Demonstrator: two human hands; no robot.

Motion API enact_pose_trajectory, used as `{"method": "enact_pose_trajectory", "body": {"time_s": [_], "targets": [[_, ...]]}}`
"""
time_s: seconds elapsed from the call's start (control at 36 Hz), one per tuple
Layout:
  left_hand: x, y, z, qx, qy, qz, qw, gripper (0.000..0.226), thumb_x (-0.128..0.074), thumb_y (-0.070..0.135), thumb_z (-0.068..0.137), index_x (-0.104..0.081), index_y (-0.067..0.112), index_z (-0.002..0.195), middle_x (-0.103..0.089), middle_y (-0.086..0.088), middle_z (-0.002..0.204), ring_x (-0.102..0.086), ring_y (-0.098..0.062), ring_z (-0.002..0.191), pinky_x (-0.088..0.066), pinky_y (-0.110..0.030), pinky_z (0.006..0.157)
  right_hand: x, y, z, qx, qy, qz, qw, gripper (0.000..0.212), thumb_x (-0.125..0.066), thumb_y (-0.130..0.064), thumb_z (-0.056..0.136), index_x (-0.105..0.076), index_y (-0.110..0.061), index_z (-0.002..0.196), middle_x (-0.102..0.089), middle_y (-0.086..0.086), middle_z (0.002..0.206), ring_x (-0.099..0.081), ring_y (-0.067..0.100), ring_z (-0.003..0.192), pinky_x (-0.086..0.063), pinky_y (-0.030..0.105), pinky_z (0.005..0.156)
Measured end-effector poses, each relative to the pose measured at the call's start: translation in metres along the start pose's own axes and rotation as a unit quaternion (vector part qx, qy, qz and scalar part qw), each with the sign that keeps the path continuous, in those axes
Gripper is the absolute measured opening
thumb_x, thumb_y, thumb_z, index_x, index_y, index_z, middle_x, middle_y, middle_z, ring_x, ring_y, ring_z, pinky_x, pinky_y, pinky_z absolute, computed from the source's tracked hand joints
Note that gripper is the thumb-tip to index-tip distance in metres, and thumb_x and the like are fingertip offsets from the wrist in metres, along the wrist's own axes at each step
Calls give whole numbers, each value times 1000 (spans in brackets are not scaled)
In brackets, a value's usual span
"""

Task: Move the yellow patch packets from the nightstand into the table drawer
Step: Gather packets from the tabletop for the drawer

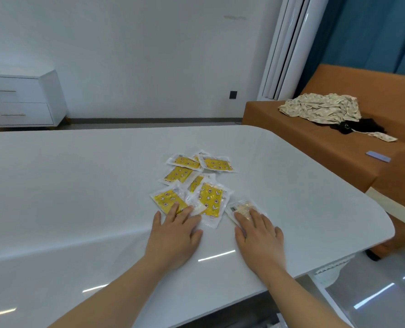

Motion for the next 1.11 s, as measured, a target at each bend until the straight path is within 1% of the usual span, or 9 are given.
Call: {"method": "enact_pose_trajectory", "body": {"time_s": [0.25, 0.33, 0.47, 0.64, 0.78, 0.86, 0.97, 1.03, 1.11], "targets": [[-2, -7, -52, -26, -15, 14, 999, 94, 17, 57, 59, -25, 40, 142, -9, 18, 156, 7, -14, 146, -1, -45, 116, 1, -1, -23, 30, 41, 3, 999, 41, -29, -31, 99, -32, -33, 140, -30, -7, 150, -26, 15, 138, -27, 41, 110], [1, -12, -74, -35, 1, 30, 999, 84, 8, 58, 68, -39, 40, 135, -23, 19, 152, -8, -17, 146, -12, -48, 115, -4, -3, -31, 41, 89, 27, 995, 34, -50, -19, 91, -56, -21, 125, -54, 2, 134, -50, 25, 124, -42, 47, 96], [10, -25, -103, -37, 65, 73, 994, 34, -36, 50, 77, -67, 40, 85, -69, 16, 105, -67, -20, 104, -55, -44, 74, -2, -9, -44, 83, 139, -7, 987, 22, -74, -6, 69, -70, -11, 90, -71, 7, 91, -68, 30, 79, -54, 40, 62], [12, -46, -103, -5, 63, -50, 997, 71, -1, 57, 76, -54, 32, 116, -47, 20, 135, -23, -11, 140, -16, -38, 112, 16, -13, -49, 9, 91, 139, 986, 28, -31, -18, 100, -57, -13, 113, -64, 6, 106, -59, 28, 94, -42, 29, 73], [20, -59, -98, -4, 139, -189, 972, 33, -16, 48, 84, -41, 33, 69, -53, 11, 72, -48, -10, 76, -31, -32, 95, 47, -22, -57, -89, 166, 376, 907, 23, -32, -16, 99, -54, -13, 108, -56, 8, 91, -47, 23, 76, -33, 29, 59], [28, -64, -97, 21, 169, -246, 954, 20, -29, 36, 88, -45, 29, 78, -62, 4, 75, -54, -18, 74, -34, -29, 72, 47, -33, -48, -146, 156, 519, 828, 19, -39, -14, 97, -56, -15, 104, -58, 4, 90, -53, 20, 76, -42, 28, 61], [32, -68, -95, 70, 185, -320, 926, 26, -44, 34, 93, -52, 21, 114, -64, 0, 94, -59, -24, 92, -38, -30, 70, 18, -67, -44, -179, -22, 632, 754, 31, -37, -1, 90, -55, -11, 112, -61, 9, 98, -60, 23, 77, -46, 25, 58], [33, -68, -92, 46, 181, -298, 936, 58, -37, 51, 83, -46, 19, 130, -59, 3, 114, -55, -21, 110, -39, -29, 84, 10, -81, -47, -149, -81, 596, 785, 32, -38, -4, 92, -53, -14, 117, -59, 7, 109, -59, 22, 87, -49, 27, 65], [26, -66, -86, -5, 127, -178, 976, 86, -14, 70, 72, -33, 24, 143, -40, 3, 145, -35, -17, 135, -29, -35, 106, 17, -83, -44, -67, -5, 384, 921, 28, -40, -15, 95, -61, -16, 114, -61, 0, 107, -52, 16, 89, -39, 25, 74]]}}
Point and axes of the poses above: each hand's wrist, its own z-axis towards the middle knuckle, its own x-axis out of the back of the hand, y = z × x, the point moved 4 cm from there along z, towards the middle knuckle
